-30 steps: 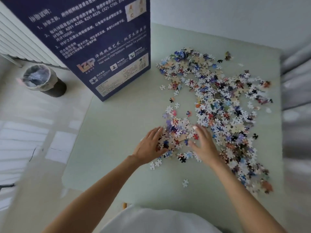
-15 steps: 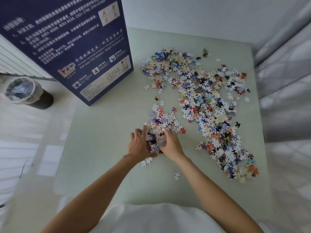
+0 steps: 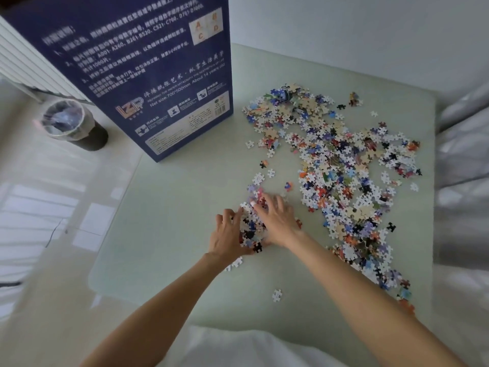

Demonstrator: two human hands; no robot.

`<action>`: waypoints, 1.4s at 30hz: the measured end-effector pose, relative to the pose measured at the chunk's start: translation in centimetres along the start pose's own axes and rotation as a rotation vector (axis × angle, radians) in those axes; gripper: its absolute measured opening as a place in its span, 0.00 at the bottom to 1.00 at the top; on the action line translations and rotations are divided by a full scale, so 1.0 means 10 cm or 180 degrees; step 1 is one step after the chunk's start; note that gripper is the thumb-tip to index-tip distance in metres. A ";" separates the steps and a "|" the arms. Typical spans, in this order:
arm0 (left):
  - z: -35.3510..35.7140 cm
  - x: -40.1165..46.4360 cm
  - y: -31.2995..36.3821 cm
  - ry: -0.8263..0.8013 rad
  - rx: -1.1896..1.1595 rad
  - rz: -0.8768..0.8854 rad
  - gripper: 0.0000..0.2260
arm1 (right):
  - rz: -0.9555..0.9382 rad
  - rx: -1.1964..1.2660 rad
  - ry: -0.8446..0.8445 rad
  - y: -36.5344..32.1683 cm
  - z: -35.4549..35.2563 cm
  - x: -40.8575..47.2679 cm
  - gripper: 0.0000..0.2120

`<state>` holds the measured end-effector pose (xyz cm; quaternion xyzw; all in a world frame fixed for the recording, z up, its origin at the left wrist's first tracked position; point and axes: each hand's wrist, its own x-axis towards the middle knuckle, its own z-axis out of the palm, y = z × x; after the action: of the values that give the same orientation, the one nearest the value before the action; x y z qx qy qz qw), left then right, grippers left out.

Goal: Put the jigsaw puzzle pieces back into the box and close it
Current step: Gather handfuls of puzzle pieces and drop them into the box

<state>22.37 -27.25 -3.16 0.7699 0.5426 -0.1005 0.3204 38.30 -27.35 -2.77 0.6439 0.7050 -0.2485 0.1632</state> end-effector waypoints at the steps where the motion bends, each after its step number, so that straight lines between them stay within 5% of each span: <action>1: -0.01 0.00 0.00 -0.0002 -0.0003 0.0018 0.48 | -0.0048 0.0101 0.0136 -0.03 0.04 -0.02 0.45; 7: -0.11 0.04 -0.10 0.0122 -0.0236 0.0100 0.32 | -0.0046 0.0796 0.0472 -0.05 0.10 -0.07 0.31; 23: -0.30 0.11 -0.20 0.0334 -0.0364 -0.0045 0.09 | 0.0132 0.1462 0.0990 0.00 0.04 -0.06 0.18; 33: -0.53 0.07 -0.25 0.0809 -0.0634 0.0084 0.08 | 0.0221 0.1576 0.1088 0.10 -0.14 -0.17 0.19; 42: -1.80 -0.32 0.00 0.2170 -0.0901 0.1309 0.11 | -0.0102 0.2397 0.1386 0.12 -1.27 -0.50 0.17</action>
<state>17.61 -18.89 12.36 0.7997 0.4611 0.3015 0.2385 41.19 -24.35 10.28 0.6848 0.5931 -0.3491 -0.2395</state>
